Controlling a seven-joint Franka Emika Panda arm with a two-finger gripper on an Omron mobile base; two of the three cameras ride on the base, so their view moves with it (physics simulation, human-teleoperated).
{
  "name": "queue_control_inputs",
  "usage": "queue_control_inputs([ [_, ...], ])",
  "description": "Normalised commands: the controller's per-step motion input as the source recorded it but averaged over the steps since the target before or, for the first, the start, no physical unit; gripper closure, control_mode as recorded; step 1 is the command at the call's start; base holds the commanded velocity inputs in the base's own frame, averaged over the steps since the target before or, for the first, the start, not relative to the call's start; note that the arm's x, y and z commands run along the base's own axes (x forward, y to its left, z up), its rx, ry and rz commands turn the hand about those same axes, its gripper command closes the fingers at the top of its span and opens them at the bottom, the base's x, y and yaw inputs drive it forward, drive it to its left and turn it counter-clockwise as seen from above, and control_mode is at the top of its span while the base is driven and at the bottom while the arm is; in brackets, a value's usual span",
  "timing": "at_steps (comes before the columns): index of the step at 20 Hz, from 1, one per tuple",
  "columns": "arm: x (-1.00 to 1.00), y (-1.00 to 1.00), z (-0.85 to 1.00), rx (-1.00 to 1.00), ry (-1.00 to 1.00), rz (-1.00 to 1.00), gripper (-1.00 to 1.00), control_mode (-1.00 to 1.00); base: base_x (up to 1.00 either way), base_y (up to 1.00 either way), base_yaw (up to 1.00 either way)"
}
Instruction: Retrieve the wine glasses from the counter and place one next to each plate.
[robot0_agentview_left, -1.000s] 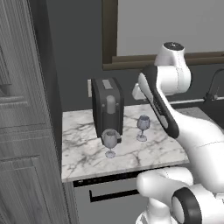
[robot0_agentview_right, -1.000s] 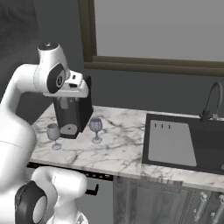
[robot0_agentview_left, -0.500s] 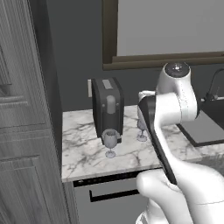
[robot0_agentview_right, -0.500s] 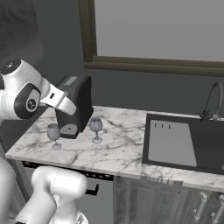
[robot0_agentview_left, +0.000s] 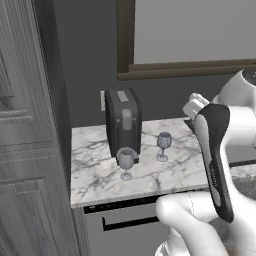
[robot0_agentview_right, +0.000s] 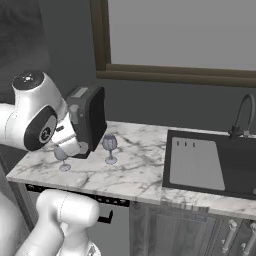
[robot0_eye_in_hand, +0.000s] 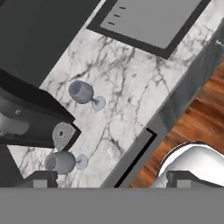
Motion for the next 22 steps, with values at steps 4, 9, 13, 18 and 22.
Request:
queue_control_inputs([
  [4,-0.39,-0.12,-0.01,0.69,-0.04,-0.08,-1.0,-1.0,0.0,0.0,0.0],
  [9,-0.08,-0.04,-0.13,0.68,-0.12,-0.12,-1.0,-1.0,0.0,0.0,0.0],
  [13,0.1,-0.14,-0.04,0.67,0.16,0.01,-1.0,-1.0,0.0,0.0,0.0],
  [18,0.35,-0.05,-0.06,0.46,0.25,0.08,-1.0,-1.0,0.0,0.0,0.0],
  [22,0.54,0.0,-0.01,0.07,0.21,0.0,-1.0,-1.0,0.0,0.0,0.0],
])
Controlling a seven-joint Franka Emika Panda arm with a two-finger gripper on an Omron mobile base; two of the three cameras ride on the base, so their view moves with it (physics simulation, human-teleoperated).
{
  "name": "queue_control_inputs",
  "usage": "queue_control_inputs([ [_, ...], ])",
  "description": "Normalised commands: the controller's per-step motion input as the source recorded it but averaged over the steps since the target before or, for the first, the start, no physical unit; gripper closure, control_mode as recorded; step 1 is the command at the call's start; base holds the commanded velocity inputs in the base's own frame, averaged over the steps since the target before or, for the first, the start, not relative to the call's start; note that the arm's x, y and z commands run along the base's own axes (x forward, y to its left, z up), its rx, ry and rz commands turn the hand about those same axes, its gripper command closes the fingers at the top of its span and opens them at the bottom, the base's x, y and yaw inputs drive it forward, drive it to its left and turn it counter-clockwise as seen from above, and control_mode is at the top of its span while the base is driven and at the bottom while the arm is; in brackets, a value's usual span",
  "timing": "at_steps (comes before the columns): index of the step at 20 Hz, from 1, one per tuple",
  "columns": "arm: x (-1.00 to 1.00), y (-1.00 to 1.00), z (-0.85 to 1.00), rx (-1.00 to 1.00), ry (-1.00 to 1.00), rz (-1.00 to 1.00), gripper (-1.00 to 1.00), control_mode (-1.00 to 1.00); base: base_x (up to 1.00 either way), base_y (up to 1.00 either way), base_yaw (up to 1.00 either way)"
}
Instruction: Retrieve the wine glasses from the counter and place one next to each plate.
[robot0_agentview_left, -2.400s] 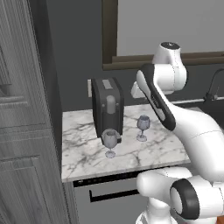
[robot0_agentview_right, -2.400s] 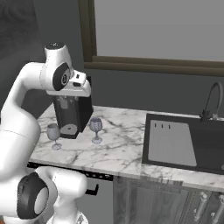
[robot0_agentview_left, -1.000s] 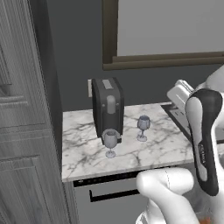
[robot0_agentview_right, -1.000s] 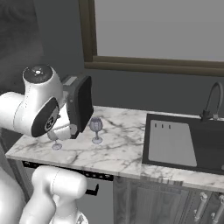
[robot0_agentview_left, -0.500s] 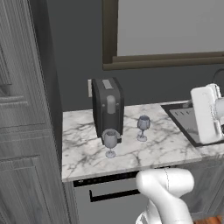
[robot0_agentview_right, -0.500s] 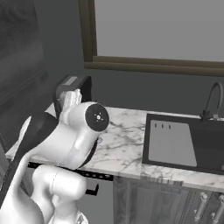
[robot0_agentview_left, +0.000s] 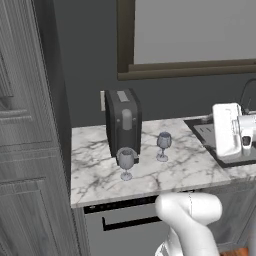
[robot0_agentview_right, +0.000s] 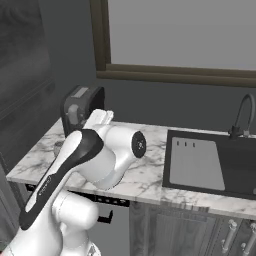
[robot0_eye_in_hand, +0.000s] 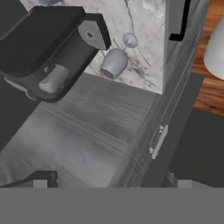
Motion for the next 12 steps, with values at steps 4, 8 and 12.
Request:
queue_control_inputs([
  [4,0.47,-0.03,-0.15,0.0,0.15,0.0,-1.0,-1.0,0.0,0.0,0.0],
  [8,0.23,-0.3,-0.28,0.03,0.13,0.01,-1.0,-1.0,0.0,0.0,0.0],
  [12,0.13,-0.3,-0.28,0.03,0.1,0.02,-1.0,-1.0,0.0,0.0,0.0],
])
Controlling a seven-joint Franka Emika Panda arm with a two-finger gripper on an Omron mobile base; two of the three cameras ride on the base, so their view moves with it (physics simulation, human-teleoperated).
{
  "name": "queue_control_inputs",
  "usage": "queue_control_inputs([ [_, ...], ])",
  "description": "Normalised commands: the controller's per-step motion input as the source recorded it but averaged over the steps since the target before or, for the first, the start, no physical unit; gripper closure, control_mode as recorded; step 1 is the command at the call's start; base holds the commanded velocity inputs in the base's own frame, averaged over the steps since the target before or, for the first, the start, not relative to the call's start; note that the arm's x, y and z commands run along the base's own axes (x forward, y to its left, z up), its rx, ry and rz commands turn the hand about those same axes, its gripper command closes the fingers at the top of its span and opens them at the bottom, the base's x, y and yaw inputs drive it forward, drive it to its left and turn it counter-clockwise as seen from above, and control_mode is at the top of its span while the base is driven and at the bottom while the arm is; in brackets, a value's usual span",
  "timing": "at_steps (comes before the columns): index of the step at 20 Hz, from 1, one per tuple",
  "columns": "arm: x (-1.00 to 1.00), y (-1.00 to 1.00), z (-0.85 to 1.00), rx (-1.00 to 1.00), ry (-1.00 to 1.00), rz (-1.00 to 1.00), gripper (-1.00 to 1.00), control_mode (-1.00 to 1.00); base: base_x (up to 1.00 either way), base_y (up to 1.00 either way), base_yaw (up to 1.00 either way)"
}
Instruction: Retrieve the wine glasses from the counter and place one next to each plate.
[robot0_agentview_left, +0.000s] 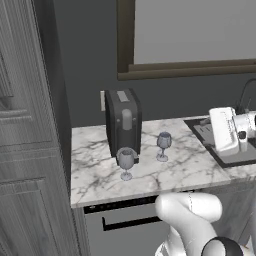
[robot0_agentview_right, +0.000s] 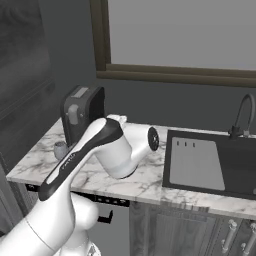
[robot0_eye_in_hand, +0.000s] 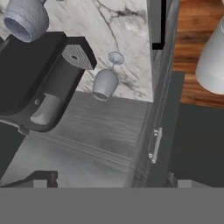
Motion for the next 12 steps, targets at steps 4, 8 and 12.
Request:
queue_control_inputs([
  [4,0.22,-0.12,-0.28,0.02,0.14,0.0,-1.0,-1.0,0.0,0.0,0.0],
  [8,0.25,0.0,-0.22,0.0,0.09,0.0,-1.0,-1.0,0.0,0.0,0.0],
  [12,0.06,-0.01,-0.24,0.1,0.02,0.04,-1.0,-1.0,0.0,0.0,0.0],
])
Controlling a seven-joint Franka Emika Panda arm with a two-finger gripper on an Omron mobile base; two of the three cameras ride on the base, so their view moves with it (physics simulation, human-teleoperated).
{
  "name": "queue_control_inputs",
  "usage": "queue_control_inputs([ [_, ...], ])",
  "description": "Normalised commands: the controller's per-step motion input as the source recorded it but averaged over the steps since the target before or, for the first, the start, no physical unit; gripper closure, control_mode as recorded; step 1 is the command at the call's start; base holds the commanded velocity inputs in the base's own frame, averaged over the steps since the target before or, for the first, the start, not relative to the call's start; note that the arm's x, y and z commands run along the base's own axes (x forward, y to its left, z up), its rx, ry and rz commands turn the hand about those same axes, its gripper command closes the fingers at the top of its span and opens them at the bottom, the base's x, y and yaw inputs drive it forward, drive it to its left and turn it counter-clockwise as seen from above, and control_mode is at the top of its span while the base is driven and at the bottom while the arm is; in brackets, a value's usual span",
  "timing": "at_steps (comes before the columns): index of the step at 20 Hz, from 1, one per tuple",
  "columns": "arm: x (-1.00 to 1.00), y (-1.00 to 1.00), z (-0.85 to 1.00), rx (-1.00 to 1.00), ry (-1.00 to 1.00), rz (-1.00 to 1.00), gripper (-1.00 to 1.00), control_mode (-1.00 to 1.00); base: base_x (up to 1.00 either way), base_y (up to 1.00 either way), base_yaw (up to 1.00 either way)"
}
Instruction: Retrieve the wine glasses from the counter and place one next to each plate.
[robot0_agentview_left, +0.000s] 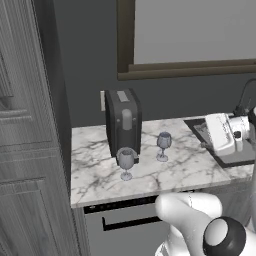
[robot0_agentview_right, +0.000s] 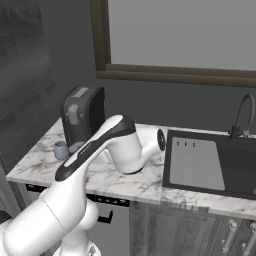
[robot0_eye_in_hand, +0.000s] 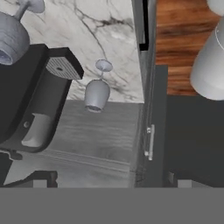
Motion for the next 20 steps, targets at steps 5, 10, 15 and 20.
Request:
queue_control_inputs([
  [5,0.07,-0.01,-0.28,0.09,0.01,0.01,-1.0,-1.0,0.0,0.0,0.0],
  [10,0.14,0.0,-0.34,0.04,0.05,0.0,-1.0,-1.0,0.0,0.0,0.0],
  [15,0.23,0.0,-0.33,0.0,0.13,0.0,-1.0,-1.0,0.0,0.0,0.0],
  [20,0.21,-0.01,-0.22,0.0,0.06,0.0,-1.0,-1.0,0.0,0.0,0.0],
])
